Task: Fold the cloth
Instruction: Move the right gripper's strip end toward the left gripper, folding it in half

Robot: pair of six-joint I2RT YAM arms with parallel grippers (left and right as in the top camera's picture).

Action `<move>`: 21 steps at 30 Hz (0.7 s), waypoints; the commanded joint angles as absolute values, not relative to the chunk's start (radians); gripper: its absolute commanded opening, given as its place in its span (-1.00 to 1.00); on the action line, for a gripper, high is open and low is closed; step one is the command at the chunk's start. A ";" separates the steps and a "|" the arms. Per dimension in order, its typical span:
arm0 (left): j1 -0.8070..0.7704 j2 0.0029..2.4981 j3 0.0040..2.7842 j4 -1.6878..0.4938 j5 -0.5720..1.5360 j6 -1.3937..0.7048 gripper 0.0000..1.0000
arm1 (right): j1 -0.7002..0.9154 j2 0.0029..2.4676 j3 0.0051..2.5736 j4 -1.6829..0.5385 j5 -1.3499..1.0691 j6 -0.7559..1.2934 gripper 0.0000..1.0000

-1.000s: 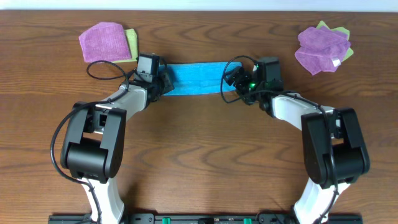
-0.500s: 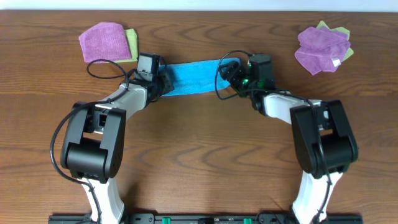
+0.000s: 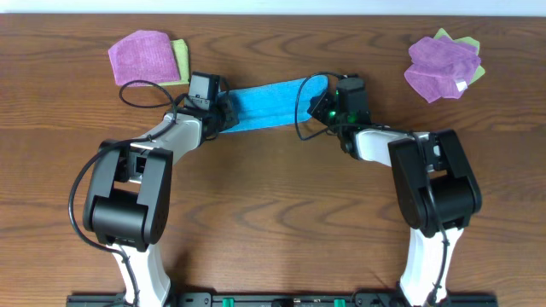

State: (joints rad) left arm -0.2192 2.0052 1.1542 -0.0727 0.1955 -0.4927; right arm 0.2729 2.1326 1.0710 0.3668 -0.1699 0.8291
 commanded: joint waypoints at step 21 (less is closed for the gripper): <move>-0.225 2.024 1.148 -0.135 0.283 -0.479 -0.88 | 0.334 1.813 1.015 0.010 -0.108 0.364 -0.97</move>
